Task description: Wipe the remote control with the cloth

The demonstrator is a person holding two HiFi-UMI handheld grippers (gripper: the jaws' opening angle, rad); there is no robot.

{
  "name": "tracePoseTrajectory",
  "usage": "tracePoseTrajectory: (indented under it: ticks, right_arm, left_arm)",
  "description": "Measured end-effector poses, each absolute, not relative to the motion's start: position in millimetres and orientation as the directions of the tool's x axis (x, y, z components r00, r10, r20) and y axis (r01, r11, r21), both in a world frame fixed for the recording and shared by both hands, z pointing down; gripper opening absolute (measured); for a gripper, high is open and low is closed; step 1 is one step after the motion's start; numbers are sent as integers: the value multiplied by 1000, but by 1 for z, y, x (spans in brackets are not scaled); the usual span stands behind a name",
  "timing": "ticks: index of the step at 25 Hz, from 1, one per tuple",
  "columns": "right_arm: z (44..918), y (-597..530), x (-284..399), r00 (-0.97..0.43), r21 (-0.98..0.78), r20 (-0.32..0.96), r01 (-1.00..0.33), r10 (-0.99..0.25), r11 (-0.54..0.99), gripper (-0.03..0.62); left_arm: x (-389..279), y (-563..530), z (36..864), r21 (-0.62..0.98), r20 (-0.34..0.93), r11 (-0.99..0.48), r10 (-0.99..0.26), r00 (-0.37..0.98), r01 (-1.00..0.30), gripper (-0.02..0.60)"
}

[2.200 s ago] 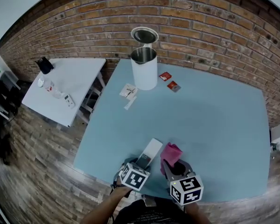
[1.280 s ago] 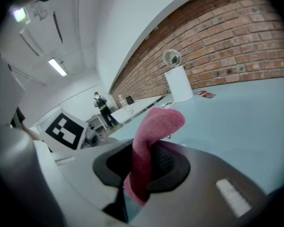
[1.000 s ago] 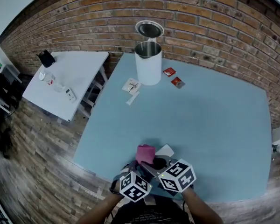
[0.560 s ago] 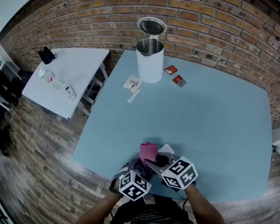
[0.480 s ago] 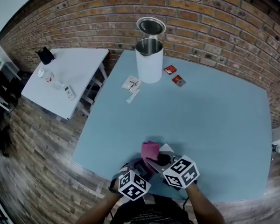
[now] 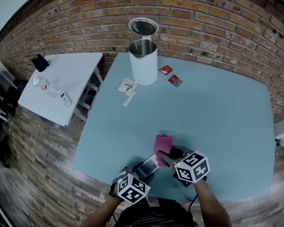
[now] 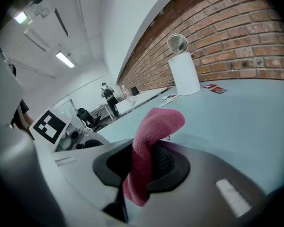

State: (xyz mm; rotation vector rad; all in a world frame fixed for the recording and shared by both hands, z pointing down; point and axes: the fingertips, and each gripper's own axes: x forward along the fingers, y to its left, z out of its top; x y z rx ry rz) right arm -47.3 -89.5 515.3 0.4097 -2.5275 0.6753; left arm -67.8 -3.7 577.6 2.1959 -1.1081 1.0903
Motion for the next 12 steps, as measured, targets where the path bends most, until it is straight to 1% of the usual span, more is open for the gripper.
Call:
tracePoseTrajectory:
  ticks: [8,12]
  right_arm:
    - [521,-122,-17,-795,-370,542,-515,-271,773,77]
    - [520,-140,3,-750,-365,551,-611,-366,702,78]
  left_arm:
    - [-73,-2,580,55,810,-568,-456,369,-821,281]
    - [-78,-3,583,85,808,-524,-461,367,-848,281]
